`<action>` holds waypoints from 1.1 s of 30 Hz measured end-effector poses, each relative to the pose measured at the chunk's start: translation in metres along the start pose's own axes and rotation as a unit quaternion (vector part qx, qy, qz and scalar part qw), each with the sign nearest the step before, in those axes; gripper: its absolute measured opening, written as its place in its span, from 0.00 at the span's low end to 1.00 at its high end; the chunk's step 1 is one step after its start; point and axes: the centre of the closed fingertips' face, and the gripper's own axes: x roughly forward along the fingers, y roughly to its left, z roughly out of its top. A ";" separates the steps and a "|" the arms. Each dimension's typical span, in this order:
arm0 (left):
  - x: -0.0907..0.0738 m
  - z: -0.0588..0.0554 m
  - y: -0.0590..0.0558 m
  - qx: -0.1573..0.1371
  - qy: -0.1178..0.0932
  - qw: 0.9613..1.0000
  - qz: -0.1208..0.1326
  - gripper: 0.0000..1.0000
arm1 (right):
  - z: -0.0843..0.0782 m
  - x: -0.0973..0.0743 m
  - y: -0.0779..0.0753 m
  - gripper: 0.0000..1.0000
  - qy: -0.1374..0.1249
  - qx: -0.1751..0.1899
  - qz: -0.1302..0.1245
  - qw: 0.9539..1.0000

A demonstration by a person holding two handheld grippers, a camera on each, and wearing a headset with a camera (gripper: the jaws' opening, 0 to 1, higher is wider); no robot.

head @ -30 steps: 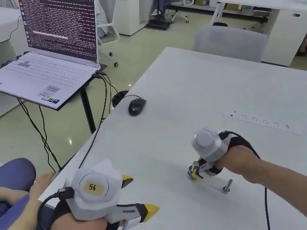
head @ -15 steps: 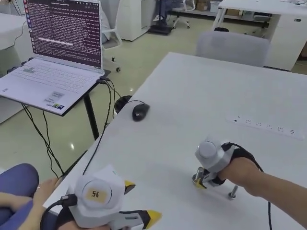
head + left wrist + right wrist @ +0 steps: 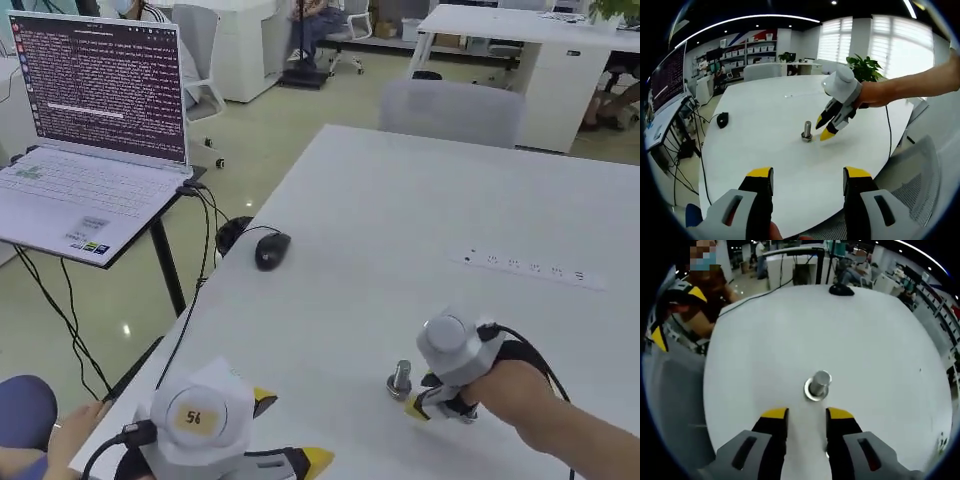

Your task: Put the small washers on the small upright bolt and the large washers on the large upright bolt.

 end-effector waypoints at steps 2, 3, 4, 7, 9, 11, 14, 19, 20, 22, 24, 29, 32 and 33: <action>0.002 -0.002 0.001 0.000 0.002 1.000 -0.002 0.56 | -0.002 -0.004 0.004 0.31 -0.017 0.017 0.001 1.000; 0.003 -0.002 0.001 0.001 0.003 1.000 -0.004 0.56 | -0.002 -0.005 0.007 0.33 -0.032 0.028 0.003 0.999; 0.004 -0.002 0.001 0.002 0.004 1.000 -0.005 0.56 | -0.005 -0.007 0.010 0.34 -0.036 0.037 0.003 0.999; 0.007 -0.003 0.001 0.005 0.007 1.000 -0.009 0.55 | -0.013 -0.010 0.018 0.36 -0.047 0.043 0.005 0.998; 0.011 -0.003 0.000 0.009 0.010 1.000 -0.013 0.55 | -0.022 -0.012 0.025 0.37 -0.055 0.055 0.005 0.997; 0.013 -0.003 0.000 0.010 0.011 1.000 -0.015 0.55 | -0.031 -0.016 0.031 0.38 -0.066 0.073 0.001 0.995; 0.017 -0.003 -0.001 0.012 0.013 1.000 -0.020 0.55 | -0.044 -0.022 0.041 0.39 -0.082 0.108 0.002 0.991; 0.025 -0.003 -0.004 0.021 0.020 0.999 -0.031 0.55 | -0.066 -0.033 0.051 0.45 -0.109 0.155 -0.007 0.982; 0.025 -0.003 -0.004 0.022 0.020 0.999 -0.032 0.55 | -0.070 -0.034 0.051 0.45 -0.110 0.157 -0.010 0.981; 0.027 -0.003 -0.005 0.026 0.022 0.999 -0.035 0.55 | -0.079 -0.039 0.051 0.47 -0.113 0.170 -0.017 0.979; 0.028 -0.003 -0.004 0.028 0.024 0.999 -0.037 0.55 | -0.083 -0.046 0.045 0.51 -0.128 0.182 -0.034 0.974; 0.030 -0.007 -0.003 0.025 0.031 0.998 -0.042 0.55 | -0.090 -0.058 0.037 0.52 -0.169 0.207 -0.056 0.962; 0.030 -0.007 -0.001 0.024 0.030 0.998 -0.040 0.56 | -0.097 -0.061 0.037 0.55 -0.178 0.222 -0.066 0.956; 0.030 -0.006 -0.001 0.023 0.029 0.999 -0.039 0.56 | -0.098 -0.061 0.038 0.56 -0.181 0.227 -0.066 0.955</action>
